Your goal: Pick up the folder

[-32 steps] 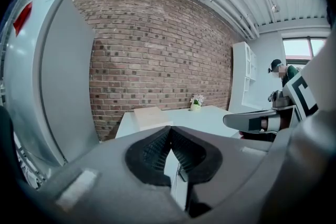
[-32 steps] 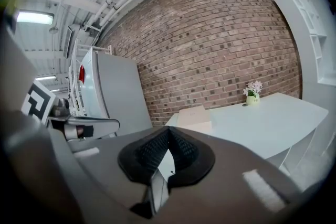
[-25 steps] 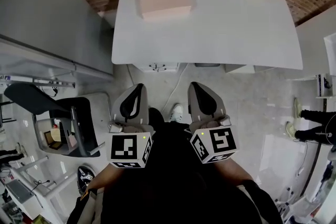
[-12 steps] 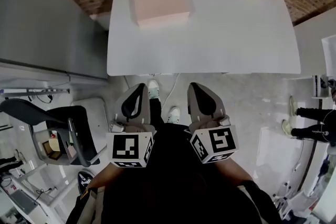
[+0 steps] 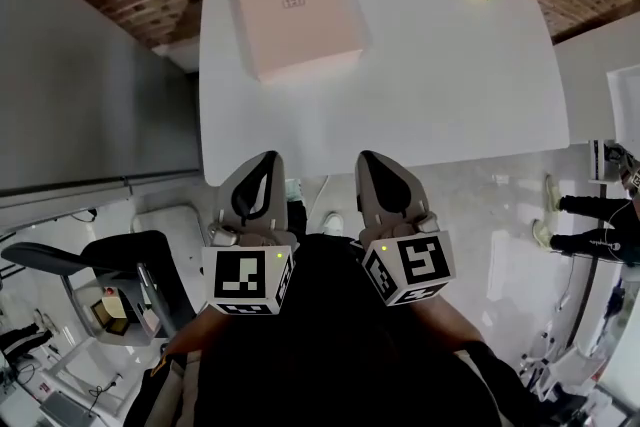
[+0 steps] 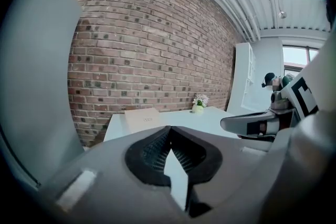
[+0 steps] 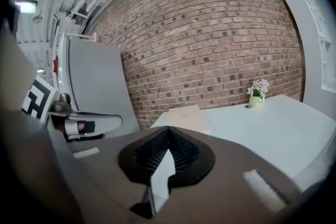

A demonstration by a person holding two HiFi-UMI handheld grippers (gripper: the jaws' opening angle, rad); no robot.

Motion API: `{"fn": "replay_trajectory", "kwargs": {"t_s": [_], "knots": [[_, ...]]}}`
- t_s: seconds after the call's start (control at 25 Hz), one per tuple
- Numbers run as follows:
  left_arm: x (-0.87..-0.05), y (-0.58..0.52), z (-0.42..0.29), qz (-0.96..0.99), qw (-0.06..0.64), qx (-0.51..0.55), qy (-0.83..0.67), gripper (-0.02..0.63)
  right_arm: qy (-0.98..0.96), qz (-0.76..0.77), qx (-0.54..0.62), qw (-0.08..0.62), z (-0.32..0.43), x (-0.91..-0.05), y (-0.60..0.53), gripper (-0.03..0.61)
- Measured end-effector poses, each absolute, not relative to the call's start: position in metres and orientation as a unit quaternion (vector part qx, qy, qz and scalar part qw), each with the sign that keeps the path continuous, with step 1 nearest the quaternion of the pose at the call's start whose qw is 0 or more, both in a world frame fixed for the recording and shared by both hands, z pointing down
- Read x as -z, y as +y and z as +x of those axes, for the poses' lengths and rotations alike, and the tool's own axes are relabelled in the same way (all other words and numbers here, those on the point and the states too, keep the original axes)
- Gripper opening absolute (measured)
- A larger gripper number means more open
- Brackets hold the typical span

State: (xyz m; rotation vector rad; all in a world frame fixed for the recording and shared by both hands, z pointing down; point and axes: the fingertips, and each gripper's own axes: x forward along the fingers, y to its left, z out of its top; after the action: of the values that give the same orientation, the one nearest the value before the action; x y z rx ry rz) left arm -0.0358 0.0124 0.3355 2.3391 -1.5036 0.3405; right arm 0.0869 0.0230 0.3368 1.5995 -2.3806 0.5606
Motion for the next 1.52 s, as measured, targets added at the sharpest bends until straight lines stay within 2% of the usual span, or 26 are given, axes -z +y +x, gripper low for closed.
{"fn": "replay_trajectory", "kwargs": {"t_s": [1.0,1.52], "knots": [[-0.35,-0.094,-0.068,0.841,0.199,-0.081,-0.497,0.002,-0.771,0.587,-0.185,0.163,0.07,-0.344,-0.078,0.002],[-0.397,-0.137,-0.076,0.782,0.26,-0.112,-0.555,0.002,-0.787,0.538,-0.215,0.212,0.082,-0.384,-0.149,0.002]]}}
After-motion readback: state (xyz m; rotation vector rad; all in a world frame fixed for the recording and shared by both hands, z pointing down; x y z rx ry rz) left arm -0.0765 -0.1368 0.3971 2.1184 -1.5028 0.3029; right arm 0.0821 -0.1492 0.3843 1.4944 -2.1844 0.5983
